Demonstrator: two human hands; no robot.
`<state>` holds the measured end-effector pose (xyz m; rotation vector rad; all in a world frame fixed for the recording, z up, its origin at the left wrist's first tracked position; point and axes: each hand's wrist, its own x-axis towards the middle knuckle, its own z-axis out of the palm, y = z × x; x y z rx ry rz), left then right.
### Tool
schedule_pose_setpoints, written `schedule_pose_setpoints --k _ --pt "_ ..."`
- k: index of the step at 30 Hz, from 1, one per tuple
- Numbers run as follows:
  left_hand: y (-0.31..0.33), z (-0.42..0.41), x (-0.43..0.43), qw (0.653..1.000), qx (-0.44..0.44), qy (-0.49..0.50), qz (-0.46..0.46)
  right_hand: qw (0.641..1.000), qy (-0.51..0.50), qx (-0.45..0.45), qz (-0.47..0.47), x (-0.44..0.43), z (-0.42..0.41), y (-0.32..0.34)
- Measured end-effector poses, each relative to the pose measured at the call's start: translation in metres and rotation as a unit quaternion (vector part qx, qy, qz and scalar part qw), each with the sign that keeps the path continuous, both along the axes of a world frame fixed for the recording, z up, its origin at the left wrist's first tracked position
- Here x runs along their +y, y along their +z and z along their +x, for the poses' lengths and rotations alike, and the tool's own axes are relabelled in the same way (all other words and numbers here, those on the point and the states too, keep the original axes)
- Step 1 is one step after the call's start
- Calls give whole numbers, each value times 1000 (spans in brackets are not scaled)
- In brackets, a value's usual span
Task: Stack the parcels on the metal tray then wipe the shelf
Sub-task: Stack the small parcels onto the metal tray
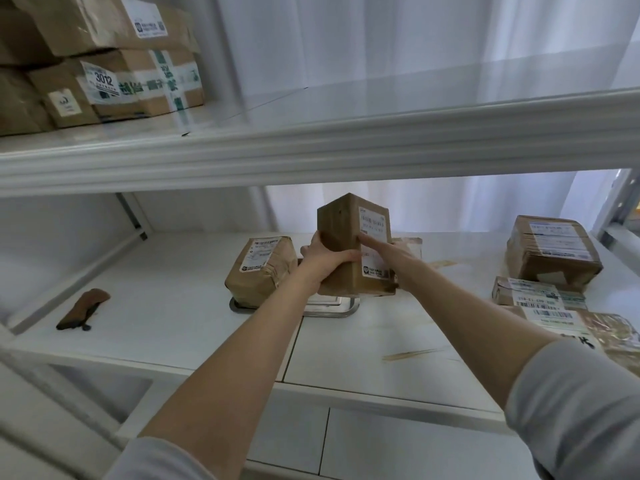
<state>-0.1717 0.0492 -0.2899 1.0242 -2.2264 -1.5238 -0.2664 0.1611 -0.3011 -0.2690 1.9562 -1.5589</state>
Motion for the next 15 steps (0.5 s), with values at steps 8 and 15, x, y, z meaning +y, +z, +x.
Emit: schedule_pose_setpoints --k 8,15 --pt "-3 3 -6 989 -44 -23 -138 999 47 17 3 -5 1 0" --pt "-4 9 -4 995 -48 -21 -81 998 49 33 -3 -3 0 -6"
